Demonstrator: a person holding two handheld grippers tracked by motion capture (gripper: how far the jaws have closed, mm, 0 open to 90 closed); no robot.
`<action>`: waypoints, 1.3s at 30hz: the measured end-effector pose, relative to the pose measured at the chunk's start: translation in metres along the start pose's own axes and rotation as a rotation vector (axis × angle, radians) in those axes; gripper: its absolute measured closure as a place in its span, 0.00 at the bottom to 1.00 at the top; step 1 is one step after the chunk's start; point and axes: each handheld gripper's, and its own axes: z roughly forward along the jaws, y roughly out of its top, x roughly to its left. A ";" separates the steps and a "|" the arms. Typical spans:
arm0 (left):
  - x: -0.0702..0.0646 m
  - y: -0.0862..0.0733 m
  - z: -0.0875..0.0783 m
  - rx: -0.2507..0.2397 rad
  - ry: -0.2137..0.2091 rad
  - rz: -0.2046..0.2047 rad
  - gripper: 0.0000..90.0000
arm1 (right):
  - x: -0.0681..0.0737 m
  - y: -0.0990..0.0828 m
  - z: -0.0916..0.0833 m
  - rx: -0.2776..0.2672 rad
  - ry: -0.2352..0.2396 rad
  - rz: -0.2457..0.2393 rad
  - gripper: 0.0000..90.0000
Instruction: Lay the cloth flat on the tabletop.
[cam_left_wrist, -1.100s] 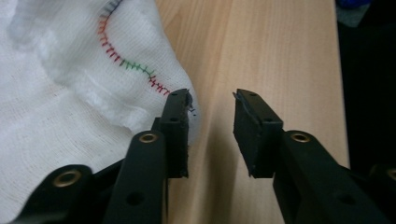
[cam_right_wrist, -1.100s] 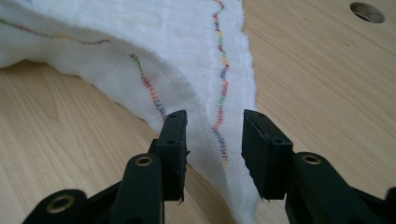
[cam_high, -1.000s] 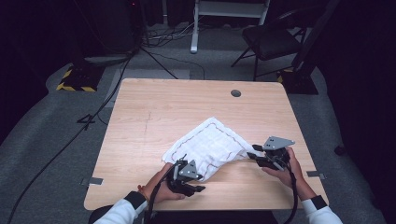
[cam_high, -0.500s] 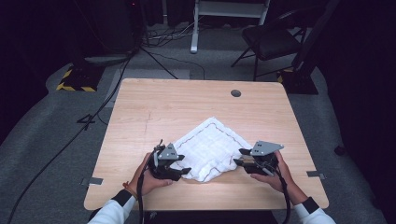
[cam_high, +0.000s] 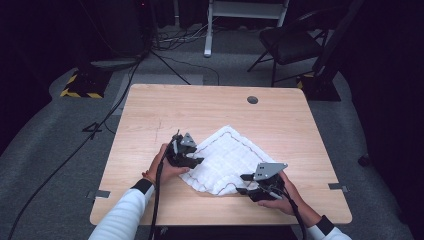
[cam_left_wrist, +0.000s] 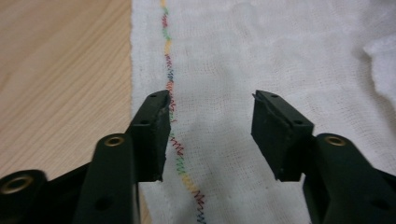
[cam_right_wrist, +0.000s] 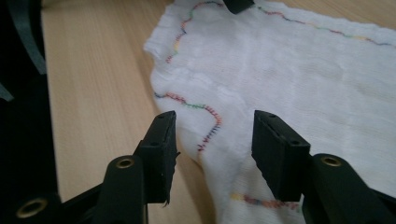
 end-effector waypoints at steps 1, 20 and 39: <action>0.001 0.001 0.004 0.015 0.012 0.009 0.64 | 0.002 0.000 0.001 0.011 -0.007 -0.004 0.56; 0.003 0.002 0.009 0.070 0.031 -0.026 0.92 | -0.046 -0.026 0.009 0.170 -0.203 0.094 0.92; -0.015 -0.005 0.004 0.075 0.011 -0.026 0.93 | -0.105 -0.031 0.008 0.120 -0.211 0.061 0.90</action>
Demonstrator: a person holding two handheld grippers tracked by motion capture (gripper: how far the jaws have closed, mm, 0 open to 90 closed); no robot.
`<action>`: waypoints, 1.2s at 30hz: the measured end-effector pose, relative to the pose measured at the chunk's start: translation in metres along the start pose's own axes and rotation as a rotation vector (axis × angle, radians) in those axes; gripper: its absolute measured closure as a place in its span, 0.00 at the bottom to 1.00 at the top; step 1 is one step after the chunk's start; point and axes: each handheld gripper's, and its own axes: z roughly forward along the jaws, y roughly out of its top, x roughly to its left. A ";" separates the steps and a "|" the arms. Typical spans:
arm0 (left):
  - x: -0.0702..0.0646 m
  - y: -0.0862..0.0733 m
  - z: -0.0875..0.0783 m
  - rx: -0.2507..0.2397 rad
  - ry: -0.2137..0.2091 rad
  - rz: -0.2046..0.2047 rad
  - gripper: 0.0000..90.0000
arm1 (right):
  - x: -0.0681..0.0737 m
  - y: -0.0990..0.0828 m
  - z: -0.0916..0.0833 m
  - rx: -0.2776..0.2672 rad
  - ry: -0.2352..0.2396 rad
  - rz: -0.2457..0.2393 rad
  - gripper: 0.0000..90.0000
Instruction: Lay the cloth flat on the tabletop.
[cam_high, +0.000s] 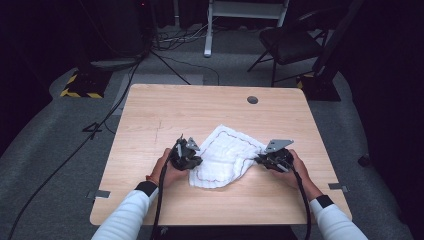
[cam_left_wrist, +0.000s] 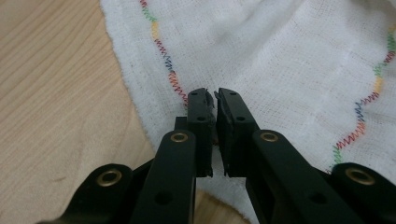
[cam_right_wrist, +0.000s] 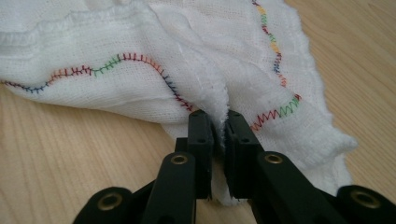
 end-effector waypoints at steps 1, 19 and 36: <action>-0.003 -0.002 -0.001 0.001 0.004 0.003 0.94 | 0.001 -0.001 -0.002 -0.004 0.012 -0.002 0.88; -0.015 0.014 -0.005 -0.086 -0.007 0.063 0.51 | 0.031 0.025 -0.026 -0.143 0.088 -0.004 0.58; 0.032 0.057 0.049 -0.079 0.072 0.001 0.70 | 0.033 0.032 0.010 -0.001 0.087 0.036 0.83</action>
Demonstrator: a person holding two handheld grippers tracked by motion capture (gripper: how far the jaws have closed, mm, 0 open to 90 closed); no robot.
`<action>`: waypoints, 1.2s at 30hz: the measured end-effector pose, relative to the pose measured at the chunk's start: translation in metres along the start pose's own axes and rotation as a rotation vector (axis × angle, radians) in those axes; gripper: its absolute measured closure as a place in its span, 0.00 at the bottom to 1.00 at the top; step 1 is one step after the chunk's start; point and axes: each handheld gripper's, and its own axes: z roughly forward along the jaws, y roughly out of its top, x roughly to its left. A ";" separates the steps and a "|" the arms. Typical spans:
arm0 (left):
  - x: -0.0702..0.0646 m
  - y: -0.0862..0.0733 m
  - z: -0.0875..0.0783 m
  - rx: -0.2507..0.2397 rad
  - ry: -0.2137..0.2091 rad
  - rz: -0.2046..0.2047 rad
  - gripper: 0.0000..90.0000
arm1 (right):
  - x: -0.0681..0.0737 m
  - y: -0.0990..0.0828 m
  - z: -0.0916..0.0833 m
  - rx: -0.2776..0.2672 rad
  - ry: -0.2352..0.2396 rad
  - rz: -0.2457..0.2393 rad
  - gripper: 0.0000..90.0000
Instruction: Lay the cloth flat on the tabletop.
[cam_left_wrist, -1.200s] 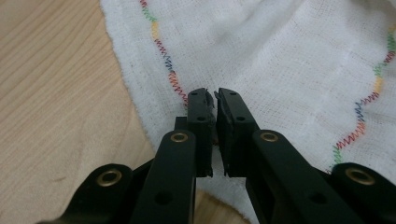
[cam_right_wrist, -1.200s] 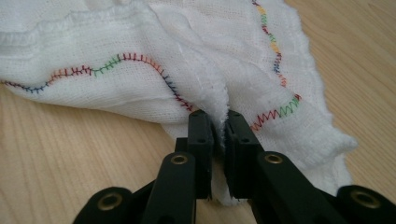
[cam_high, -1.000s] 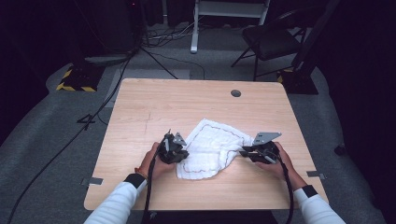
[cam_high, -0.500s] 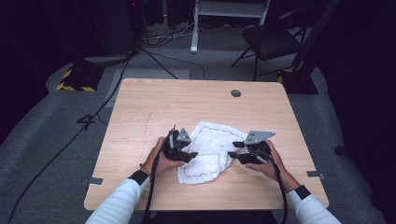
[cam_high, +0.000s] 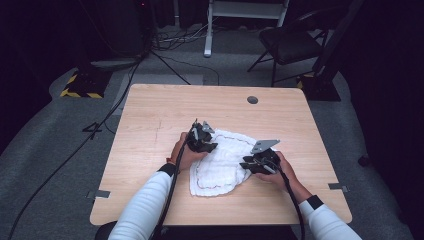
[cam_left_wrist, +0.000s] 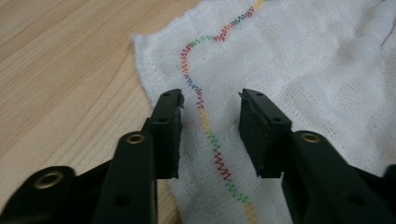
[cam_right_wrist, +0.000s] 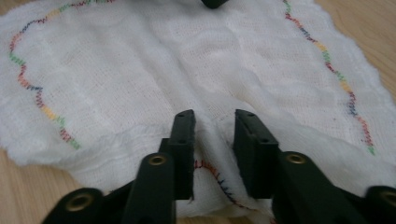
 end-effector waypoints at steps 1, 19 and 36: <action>0.000 -0.001 -0.001 0.002 0.003 0.003 0.73 | 0.000 -0.002 -0.003 0.001 -0.004 -0.001 0.88; 0.017 -0.030 -0.036 0.063 0.096 -0.045 0.92 | 0.013 -0.059 -0.068 -0.043 -0.024 0.026 0.94; -0.024 -0.044 -0.067 -0.042 0.015 -0.059 0.41 | 0.008 -0.071 -0.088 -0.090 -0.135 0.109 0.65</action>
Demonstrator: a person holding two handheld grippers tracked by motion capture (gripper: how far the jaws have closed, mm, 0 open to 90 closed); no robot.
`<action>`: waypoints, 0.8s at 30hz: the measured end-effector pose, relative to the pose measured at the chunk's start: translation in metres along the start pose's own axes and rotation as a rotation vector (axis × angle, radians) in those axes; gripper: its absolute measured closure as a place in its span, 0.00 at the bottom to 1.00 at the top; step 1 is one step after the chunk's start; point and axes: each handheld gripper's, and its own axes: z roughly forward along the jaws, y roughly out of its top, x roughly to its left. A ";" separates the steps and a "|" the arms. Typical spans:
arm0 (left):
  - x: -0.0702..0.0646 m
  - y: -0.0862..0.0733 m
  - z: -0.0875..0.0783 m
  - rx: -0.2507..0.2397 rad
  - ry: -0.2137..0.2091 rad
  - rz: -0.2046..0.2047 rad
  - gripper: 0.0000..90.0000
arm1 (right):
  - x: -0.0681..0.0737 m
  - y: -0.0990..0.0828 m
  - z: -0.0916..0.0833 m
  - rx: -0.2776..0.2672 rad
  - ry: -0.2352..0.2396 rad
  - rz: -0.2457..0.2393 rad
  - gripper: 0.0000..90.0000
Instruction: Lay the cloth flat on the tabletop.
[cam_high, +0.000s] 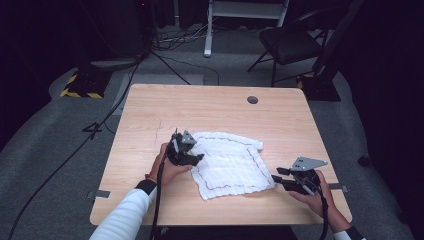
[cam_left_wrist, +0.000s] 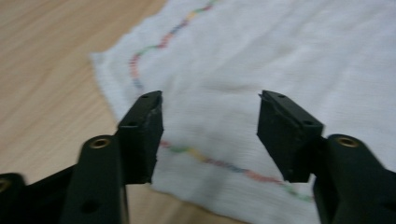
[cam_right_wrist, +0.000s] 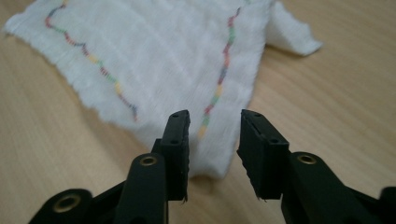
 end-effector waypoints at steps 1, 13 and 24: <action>-0.008 -0.001 -0.002 -0.004 -0.031 0.018 0.41 | 0.000 0.000 0.000 0.000 0.000 0.000 0.65; -0.078 -0.017 0.007 0.070 -0.193 0.176 0.27 | -0.059 0.049 0.060 -0.025 -0.091 0.062 0.61; -0.064 -0.033 0.001 0.103 -0.167 0.158 0.26 | -0.078 0.057 0.112 0.077 -0.126 0.073 0.58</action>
